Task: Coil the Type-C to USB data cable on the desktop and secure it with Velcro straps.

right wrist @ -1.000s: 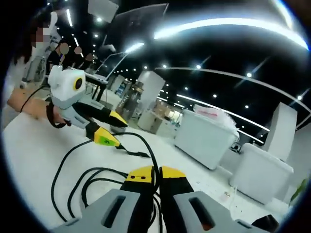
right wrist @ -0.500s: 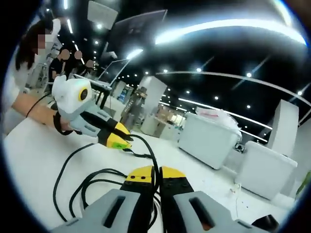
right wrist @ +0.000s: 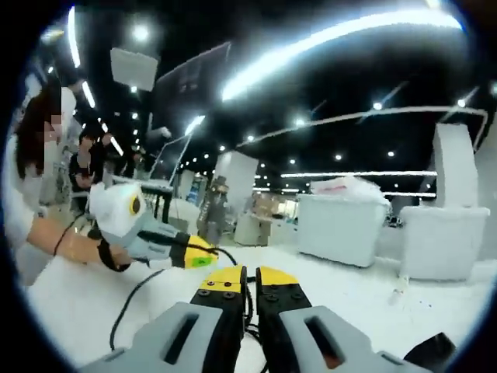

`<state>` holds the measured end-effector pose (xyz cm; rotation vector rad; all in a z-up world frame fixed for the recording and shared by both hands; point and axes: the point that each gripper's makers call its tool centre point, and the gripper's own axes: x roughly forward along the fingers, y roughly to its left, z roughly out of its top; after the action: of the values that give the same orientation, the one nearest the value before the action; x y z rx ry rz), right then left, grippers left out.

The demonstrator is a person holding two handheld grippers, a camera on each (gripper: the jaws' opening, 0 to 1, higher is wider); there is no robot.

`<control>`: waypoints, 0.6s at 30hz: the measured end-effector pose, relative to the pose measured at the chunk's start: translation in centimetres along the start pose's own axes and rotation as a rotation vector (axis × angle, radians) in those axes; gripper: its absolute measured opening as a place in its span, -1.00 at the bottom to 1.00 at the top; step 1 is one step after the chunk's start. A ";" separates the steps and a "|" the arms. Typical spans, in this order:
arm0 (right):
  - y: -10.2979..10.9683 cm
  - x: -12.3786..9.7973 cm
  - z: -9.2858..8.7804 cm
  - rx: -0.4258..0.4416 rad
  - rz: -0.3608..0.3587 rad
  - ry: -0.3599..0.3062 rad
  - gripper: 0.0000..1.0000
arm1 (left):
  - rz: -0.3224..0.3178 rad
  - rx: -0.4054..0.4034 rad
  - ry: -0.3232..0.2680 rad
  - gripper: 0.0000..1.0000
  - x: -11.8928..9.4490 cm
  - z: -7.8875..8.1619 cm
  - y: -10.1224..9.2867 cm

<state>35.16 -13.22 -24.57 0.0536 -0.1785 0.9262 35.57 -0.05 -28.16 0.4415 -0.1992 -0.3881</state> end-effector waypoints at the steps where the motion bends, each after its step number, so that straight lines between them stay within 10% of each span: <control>1: -0.8 -0.1 -0.1 0.027 -0.018 0.012 -0.90 | 0.005 -0.015 -0.008 -0.93 -0.1 0.2 0.2; 9: -2.8 -0.1 -9.5 -0.141 0.020 0.345 -0.64 | 0.002 -0.024 -0.080 -0.92 -0.8 2.4 0.2; 18: -1.4 0.9 -12.5 -0.163 0.074 0.431 -0.66 | -0.008 -0.033 -0.189 -0.92 -1.9 5.9 0.0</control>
<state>38.44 -11.87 -36.63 -0.3040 0.1453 0.9725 32.30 -1.51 -23.10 0.3737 -0.3737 -0.4408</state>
